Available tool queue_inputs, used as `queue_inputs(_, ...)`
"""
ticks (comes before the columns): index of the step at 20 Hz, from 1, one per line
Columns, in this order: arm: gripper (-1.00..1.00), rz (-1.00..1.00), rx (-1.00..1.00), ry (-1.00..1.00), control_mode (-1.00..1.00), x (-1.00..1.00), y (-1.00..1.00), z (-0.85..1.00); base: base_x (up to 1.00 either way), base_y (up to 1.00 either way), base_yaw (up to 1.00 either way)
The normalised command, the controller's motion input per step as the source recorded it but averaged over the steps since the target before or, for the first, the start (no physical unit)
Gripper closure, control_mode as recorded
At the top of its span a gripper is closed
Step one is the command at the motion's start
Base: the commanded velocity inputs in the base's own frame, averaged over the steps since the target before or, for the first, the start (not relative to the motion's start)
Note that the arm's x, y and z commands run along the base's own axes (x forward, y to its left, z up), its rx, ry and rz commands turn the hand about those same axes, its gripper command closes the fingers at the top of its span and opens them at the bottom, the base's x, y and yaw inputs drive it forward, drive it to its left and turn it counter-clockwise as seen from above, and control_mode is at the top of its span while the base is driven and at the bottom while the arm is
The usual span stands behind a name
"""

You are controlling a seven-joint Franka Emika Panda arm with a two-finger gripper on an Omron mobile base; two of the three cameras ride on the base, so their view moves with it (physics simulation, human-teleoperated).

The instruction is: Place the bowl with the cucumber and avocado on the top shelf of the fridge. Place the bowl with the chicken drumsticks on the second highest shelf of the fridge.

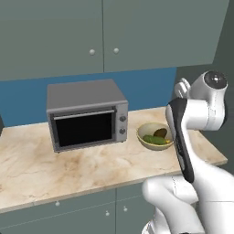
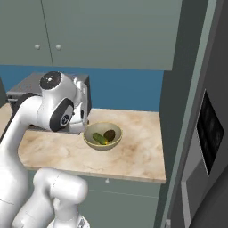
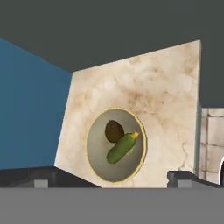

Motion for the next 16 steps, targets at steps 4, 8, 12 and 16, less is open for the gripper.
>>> queue_inputs(4, -1.0, 0.05, 0.01, 0.31, -1.0, 0.36, -0.28, -0.87, 0.0, 0.0, 0.0)
queue_inputs(8, -1.0, 0.02, 0.0, 0.17, -1.0, 0.2, -0.04, -0.7, 0.0, 0.0, 0.0)
queue_inputs(12, -1.0, 0.04, 0.0, 0.16, -1.0, 0.02, 0.0, -0.62, 0.0, 0.0, 0.0)
queue_inputs(16, -1.0, 0.07, 0.0, 0.15, -1.0, 0.0, -0.23, -0.52, 0.0, 0.0, 0.0)
